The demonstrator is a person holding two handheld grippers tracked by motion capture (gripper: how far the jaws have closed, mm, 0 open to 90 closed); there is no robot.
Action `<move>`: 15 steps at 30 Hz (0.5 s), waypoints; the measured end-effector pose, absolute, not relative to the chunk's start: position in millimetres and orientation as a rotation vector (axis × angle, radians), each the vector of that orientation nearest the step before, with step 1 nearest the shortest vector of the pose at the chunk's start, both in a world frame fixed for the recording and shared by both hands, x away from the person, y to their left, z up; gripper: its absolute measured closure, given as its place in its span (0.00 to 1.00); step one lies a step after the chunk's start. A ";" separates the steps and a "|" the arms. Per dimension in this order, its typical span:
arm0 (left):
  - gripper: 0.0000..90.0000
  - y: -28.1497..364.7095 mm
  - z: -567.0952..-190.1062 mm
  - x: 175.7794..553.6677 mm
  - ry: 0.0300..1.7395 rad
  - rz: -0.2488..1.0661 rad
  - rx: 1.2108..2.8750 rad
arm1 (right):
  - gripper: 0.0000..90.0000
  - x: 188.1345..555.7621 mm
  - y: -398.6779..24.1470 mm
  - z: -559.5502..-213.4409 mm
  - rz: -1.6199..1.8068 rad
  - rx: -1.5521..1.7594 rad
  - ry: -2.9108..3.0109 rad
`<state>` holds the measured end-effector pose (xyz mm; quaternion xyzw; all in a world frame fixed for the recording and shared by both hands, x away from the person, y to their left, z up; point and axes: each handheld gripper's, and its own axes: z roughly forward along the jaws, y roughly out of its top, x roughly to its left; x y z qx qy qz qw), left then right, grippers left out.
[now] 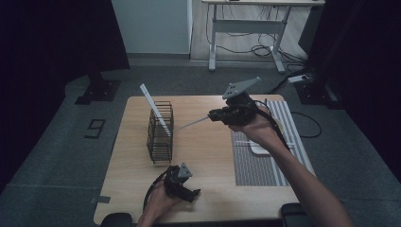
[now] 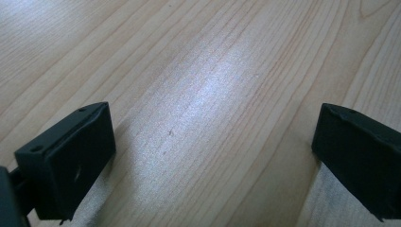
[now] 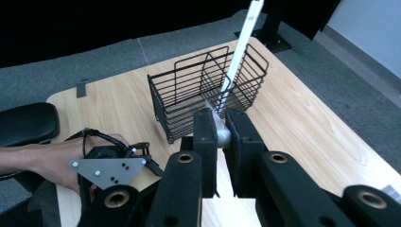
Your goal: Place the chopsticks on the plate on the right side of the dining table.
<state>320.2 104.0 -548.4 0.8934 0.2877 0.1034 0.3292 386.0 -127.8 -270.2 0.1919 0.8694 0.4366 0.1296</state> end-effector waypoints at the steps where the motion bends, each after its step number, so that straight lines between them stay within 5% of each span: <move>1: 0.01 104.5 -548.0 320.4 0.753 0.271 2.339 | 0.92 385.6 -129.8 -268.9 1.268 0.555 2.524; 15: 0.16 115.5 -529.6 324.6 0.770 0.292 2.290 | 0.92 376.3 -147.7 -266.7 1.254 0.570 2.514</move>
